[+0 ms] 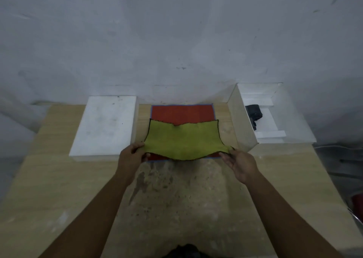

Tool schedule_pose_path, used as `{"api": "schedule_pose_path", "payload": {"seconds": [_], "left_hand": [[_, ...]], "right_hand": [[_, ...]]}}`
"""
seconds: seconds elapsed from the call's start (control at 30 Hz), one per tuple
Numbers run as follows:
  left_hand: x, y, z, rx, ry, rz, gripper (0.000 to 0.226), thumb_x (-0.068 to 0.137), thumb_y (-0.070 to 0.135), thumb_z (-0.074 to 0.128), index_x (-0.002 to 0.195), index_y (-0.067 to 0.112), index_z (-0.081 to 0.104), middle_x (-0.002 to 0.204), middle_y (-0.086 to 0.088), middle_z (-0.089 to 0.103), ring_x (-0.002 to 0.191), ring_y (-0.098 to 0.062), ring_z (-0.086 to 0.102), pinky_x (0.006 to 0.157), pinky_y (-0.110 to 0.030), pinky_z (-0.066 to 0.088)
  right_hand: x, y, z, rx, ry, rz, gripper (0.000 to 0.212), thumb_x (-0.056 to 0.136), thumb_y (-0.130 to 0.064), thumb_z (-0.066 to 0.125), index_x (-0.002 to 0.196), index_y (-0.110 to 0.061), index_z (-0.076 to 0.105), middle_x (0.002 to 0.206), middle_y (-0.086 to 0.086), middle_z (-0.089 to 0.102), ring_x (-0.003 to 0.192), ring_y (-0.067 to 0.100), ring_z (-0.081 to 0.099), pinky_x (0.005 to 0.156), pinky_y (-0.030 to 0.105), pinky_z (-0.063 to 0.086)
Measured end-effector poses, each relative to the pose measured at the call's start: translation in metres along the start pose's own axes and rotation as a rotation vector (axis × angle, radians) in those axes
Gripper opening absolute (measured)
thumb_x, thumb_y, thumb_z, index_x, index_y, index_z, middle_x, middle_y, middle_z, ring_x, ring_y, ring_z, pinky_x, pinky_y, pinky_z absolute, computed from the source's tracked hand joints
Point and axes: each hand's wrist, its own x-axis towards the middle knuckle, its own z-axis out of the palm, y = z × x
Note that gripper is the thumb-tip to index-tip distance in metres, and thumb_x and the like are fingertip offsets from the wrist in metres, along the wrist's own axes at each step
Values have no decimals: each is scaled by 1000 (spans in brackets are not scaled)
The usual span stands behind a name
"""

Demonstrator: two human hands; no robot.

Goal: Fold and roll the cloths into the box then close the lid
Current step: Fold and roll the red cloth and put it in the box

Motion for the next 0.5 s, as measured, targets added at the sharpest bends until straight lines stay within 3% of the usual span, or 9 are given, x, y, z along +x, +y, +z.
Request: {"api": "schedule_pose_path", "payload": {"seconds": [0.17, 0.3, 0.5], "left_hand": [[-58, -32, -18, 114, 11, 18, 17, 90, 3, 59, 106, 6, 63, 91, -10, 67, 71, -20, 62, 60, -24, 56], [-95, -65, -33, 151, 16, -46, 14, 87, 12, 66, 102, 11, 68, 105, -7, 65, 84, -20, 62, 68, -35, 52], [-139, -104, -43, 130, 49, -178, 16, 85, 9, 69, 100, 6, 68, 98, -3, 66, 89, -23, 61, 84, -45, 52]], "right_hand": [[-35, 28, -33, -55, 5, 10, 24, 96, -2, 46, 115, 6, 59, 108, 19, 68, 92, 29, 69, 61, 26, 60], [-61, 46, -59, -73, -3, 23, 23, 96, -1, 46, 113, 6, 59, 103, 17, 69, 86, 27, 71, 61, 25, 60], [-90, 72, -103, -73, 57, 85, 22, 93, 1, 48, 112, 6, 58, 98, 19, 68, 77, 25, 71, 55, 25, 59]]}}
